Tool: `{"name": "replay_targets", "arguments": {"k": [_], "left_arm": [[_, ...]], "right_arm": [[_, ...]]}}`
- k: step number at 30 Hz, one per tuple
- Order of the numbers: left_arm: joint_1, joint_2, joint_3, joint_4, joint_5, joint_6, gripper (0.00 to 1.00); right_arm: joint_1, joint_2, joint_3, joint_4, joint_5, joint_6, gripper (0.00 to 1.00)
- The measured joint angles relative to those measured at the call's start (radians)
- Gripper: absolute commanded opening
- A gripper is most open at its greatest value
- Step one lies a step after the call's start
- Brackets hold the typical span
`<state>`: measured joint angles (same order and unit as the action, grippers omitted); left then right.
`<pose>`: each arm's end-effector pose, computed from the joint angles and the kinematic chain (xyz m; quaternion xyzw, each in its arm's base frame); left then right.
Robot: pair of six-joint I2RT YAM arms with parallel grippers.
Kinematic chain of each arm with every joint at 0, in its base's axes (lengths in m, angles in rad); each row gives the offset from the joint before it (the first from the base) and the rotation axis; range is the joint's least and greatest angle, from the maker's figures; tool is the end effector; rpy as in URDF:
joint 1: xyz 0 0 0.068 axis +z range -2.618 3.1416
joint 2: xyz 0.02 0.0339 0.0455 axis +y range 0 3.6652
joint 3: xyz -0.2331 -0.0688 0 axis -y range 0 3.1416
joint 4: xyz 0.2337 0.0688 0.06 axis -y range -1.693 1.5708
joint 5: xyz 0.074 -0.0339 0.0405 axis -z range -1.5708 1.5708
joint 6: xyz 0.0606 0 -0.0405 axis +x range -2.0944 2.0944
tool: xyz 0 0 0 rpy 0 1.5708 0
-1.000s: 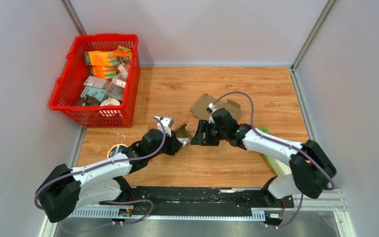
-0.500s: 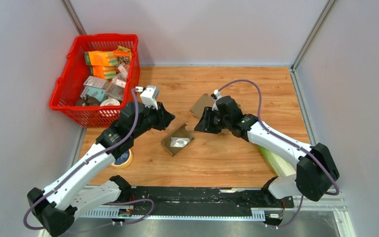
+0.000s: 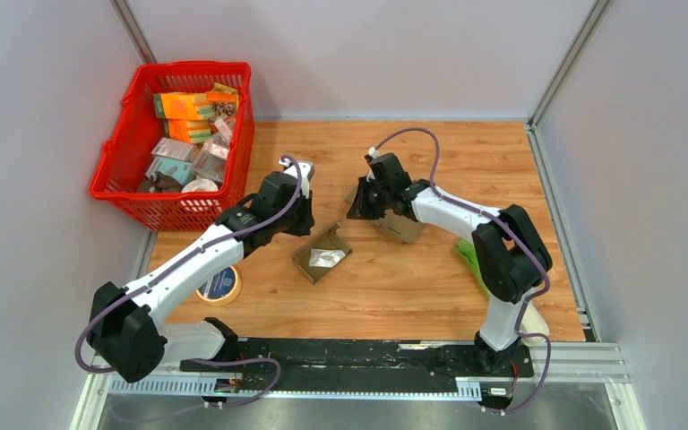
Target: Fold the paper box
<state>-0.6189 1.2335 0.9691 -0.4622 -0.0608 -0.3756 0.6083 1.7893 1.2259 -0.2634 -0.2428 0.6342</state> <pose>0.2340 -0.1621 0.2410 0.0983 0.9066 -0.1710 0.3731 0.3118 0.2349 0.1692 -0.0320 0.9252 0.3017 0.2277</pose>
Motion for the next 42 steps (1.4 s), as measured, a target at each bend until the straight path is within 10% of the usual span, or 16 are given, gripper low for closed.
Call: {"name": "replay_targets", "arguments": {"k": [20,42], "left_arm": [[-0.017,0.018,-0.140,0.147,0.057,-0.024,0.16],[-0.270,0.081,-0.333,0.379,-0.082,-0.192,0.14]], "right_arm": [[0.020,0.089,-0.059,0.197,-0.215,0.108,0.00],[0.023,-0.021,-0.349,0.402,-0.188,0.323,0.00]]}}
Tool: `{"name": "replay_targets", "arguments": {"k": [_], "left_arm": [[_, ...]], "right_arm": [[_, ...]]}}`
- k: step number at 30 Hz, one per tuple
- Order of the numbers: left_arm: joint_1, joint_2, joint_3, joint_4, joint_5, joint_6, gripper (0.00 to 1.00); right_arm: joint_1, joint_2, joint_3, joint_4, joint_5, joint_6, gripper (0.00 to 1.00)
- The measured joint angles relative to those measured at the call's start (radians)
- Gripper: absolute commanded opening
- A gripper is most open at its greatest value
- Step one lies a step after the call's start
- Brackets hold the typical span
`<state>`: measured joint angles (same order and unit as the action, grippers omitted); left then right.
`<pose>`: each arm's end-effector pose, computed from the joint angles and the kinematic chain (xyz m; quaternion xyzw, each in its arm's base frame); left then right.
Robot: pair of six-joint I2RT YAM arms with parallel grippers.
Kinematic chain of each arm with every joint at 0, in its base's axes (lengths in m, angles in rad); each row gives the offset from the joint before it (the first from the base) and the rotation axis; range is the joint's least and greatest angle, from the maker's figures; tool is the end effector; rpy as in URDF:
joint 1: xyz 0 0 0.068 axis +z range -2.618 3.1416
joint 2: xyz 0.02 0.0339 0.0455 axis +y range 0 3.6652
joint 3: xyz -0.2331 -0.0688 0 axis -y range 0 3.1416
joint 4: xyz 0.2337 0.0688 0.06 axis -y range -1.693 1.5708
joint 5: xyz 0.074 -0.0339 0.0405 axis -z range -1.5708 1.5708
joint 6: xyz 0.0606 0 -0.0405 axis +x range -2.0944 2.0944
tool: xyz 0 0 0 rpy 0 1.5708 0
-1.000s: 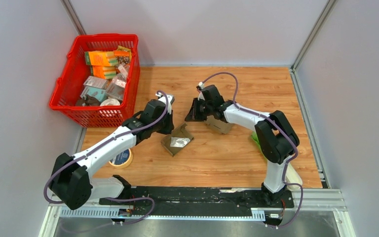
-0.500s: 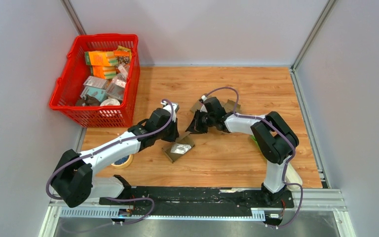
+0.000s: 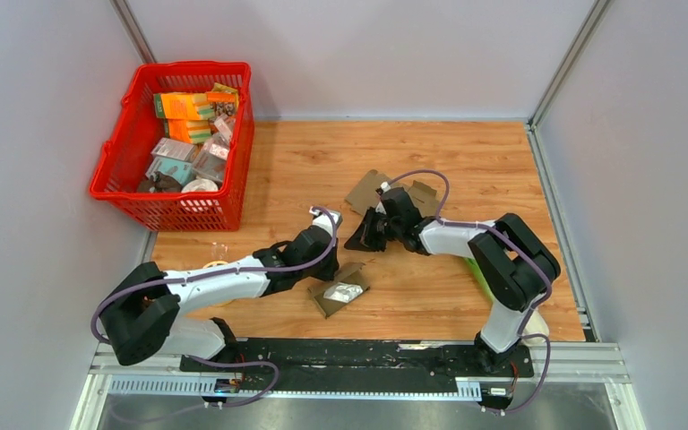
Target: Fold the paper box
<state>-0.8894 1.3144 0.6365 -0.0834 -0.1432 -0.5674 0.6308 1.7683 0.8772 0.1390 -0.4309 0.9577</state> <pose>0.1815 -0.2101 0.1467 0.1192 0.9095 -0.2124 0.3369 0.2706 0.2290 0.1098 0.0619 0.8981 0.4148 0.1326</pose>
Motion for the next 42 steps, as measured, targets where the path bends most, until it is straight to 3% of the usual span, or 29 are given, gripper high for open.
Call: {"name": "replay_targets", "arguments": {"k": [3,9,12,13,16,20,25,33,42], "left_arm": [[-0.048,0.000,0.000,0.006,-0.064,-0.015,0.15],[-0.106,0.001,0.000,-0.010,-0.205,-0.037,0.16],[-0.119,0.009,0.000,-0.010,-0.233,-0.042,0.17],[-0.121,0.012,0.000,-0.010,-0.238,-0.044,0.17],[-0.126,0.019,0.000,-0.011,-0.249,-0.048,0.17],[-0.127,0.019,0.001,-0.011,-0.253,-0.050,0.17],[-0.130,0.019,0.002,-0.011,-0.253,-0.053,0.18],[-0.130,0.019,0.002,-0.010,-0.256,-0.055,0.20],[-0.132,0.012,0.002,-0.010,-0.256,-0.054,0.25]], "right_arm": [[0.001,-0.019,-0.016,-0.024,0.037,-0.003,0.01],[0.003,-0.111,0.047,-0.279,0.220,-0.145,0.20],[0.004,-0.211,0.066,-0.412,0.310,-0.235,0.43],[0.004,-0.253,0.066,-0.451,0.327,-0.256,0.57],[0.004,-0.406,0.066,-0.571,0.352,-0.288,0.72],[0.006,-0.611,0.026,-0.655,0.315,-0.224,0.74],[0.115,-0.780,-0.121,-0.634,0.227,0.019,0.69],[0.195,-0.670,-0.130,-0.504,0.212,0.247,0.58],[0.219,-0.534,-0.138,-0.385,0.212,0.322,0.51]]}}
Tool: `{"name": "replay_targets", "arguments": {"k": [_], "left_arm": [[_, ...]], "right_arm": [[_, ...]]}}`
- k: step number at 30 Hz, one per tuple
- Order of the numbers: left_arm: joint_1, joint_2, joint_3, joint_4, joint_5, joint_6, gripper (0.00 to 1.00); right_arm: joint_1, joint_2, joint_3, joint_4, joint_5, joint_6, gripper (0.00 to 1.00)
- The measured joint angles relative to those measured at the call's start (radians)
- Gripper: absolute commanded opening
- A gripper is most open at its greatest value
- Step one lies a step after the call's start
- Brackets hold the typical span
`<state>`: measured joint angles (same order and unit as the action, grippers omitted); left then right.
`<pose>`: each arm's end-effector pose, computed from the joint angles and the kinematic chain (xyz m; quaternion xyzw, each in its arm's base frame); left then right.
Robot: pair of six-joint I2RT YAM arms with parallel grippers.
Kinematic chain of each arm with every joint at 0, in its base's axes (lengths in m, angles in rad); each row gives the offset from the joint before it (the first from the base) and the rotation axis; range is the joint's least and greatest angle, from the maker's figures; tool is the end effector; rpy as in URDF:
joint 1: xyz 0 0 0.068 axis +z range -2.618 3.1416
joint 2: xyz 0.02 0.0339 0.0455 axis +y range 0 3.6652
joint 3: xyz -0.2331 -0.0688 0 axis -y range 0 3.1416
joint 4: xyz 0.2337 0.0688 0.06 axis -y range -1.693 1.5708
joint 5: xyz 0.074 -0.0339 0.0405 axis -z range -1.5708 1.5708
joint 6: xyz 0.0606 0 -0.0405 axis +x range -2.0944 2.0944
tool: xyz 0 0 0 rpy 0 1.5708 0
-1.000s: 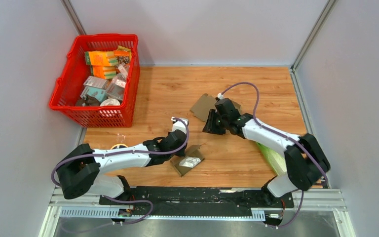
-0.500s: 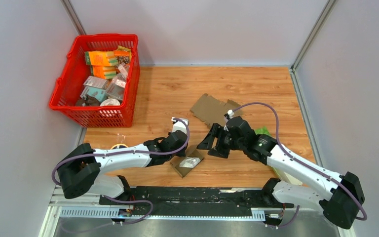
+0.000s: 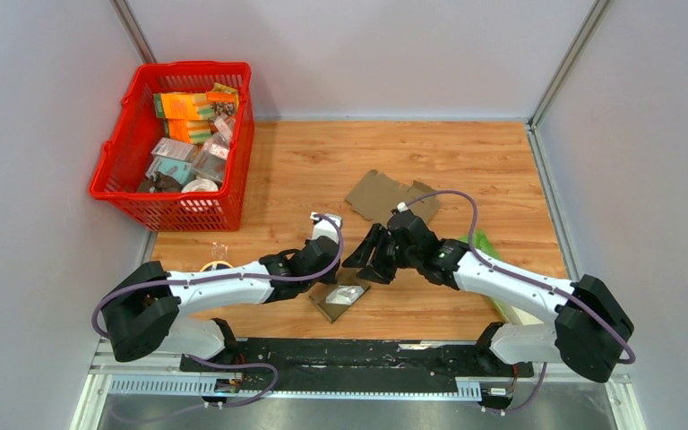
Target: Fold the paper box
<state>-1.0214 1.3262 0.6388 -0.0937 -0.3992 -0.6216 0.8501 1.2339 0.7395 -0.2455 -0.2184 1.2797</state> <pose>0.1634 -0.2218 0.1463 0.1049 0.9019 -0.1514 0.3908 0.1719 0.2156 0.1856 0.1509 0.8980 0.3993 0.1072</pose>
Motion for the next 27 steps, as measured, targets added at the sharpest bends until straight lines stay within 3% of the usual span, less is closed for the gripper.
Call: {"name": "replay_targets", "arguments": {"k": [2,3,6,8,17,27], "left_arm": [[0.000,-0.008,0.000,-0.001,0.000,0.001,0.29],[0.000,-0.013,0.000,-0.002,-0.001,0.002,0.30],[0.000,-0.048,-0.001,-0.010,0.000,0.008,0.34],[0.000,-0.096,-0.004,-0.023,0.005,0.019,0.35],[-0.004,-0.278,-0.024,-0.011,0.166,0.044,0.31],[-0.084,-0.091,-0.100,0.124,0.262,-0.006,0.25]], "right_arm": [[0.000,0.031,-0.002,0.026,0.000,0.003,0.46],[0.001,0.045,-0.006,0.039,0.001,0.004,0.36],[0.003,0.068,-0.048,0.096,0.004,0.008,0.25],[0.004,0.069,-0.084,0.126,0.004,0.005,0.24],[0.004,0.069,-0.218,0.270,0.007,-0.025,0.27],[-0.016,0.110,-0.229,0.301,0.008,-0.120,0.38]]}}
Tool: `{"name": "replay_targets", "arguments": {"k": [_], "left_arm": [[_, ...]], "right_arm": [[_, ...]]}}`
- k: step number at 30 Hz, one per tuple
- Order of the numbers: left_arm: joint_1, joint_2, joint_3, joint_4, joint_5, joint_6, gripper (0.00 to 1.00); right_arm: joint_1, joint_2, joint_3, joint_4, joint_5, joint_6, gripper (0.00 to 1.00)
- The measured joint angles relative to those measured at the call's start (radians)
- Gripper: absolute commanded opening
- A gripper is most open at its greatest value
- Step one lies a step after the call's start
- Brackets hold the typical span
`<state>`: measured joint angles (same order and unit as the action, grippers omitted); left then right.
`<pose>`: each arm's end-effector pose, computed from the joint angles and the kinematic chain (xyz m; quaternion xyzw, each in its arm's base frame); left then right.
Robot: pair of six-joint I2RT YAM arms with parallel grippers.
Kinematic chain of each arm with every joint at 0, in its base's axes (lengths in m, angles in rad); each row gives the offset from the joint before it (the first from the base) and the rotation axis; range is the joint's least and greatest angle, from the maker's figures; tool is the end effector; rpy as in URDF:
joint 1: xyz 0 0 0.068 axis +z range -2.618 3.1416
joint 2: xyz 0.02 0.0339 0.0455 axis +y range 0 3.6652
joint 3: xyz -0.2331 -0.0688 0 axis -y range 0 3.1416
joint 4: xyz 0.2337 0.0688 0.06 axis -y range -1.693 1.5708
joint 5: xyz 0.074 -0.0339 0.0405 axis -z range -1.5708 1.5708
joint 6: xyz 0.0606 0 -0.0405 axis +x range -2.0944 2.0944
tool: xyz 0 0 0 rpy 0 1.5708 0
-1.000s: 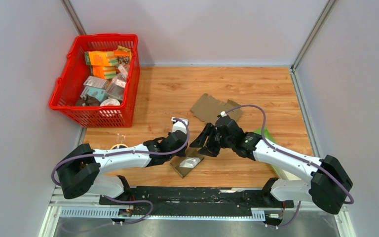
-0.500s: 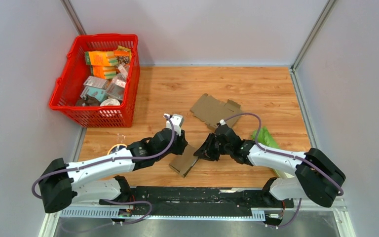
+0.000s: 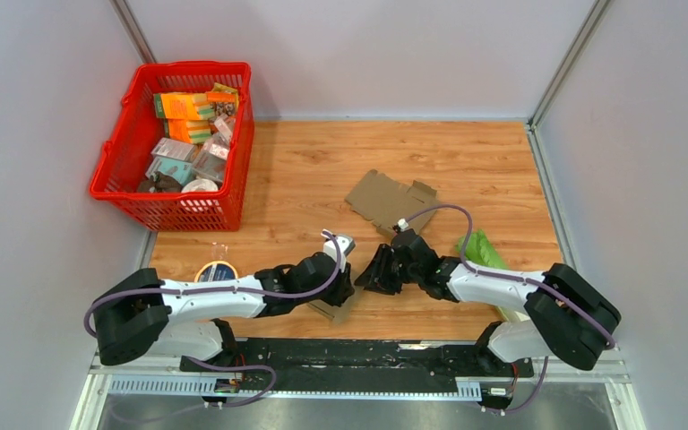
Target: Fold the paper box
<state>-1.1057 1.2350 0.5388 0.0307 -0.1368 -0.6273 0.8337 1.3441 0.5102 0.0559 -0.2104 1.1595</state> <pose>0.1269 -0.2344 0.1470 0.1835 0.8787 -0.2927 0.3294 0.1681 0.2040 0.1144 0.1088 0.9118 0.3750 0.1272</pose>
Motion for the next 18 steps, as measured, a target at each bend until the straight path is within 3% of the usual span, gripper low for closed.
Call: {"name": "replay_targets", "arguments": {"k": [2,5,6,10,18], "left_arm": [[-0.002,0.020,-0.018,0.026,-0.003,-0.008,0.24],[-0.002,0.026,-0.042,0.045,-0.016,-0.018,0.24],[-0.002,0.026,-0.048,0.052,-0.020,-0.020,0.24],[-0.003,0.026,-0.079,0.100,-0.026,-0.023,0.24],[-0.005,0.021,-0.121,0.183,-0.022,-0.025,0.27]], "right_arm": [[-0.009,0.004,0.000,-0.012,0.000,-0.029,0.41],[-0.036,0.002,0.000,-0.044,-0.002,-0.097,0.53],[-0.052,-0.001,0.000,-0.063,-0.008,-0.130,0.62],[-0.126,-0.016,0.023,-0.152,-0.065,-0.299,0.73],[-0.145,0.158,0.351,-0.255,-0.219,-0.635,0.71]]}}
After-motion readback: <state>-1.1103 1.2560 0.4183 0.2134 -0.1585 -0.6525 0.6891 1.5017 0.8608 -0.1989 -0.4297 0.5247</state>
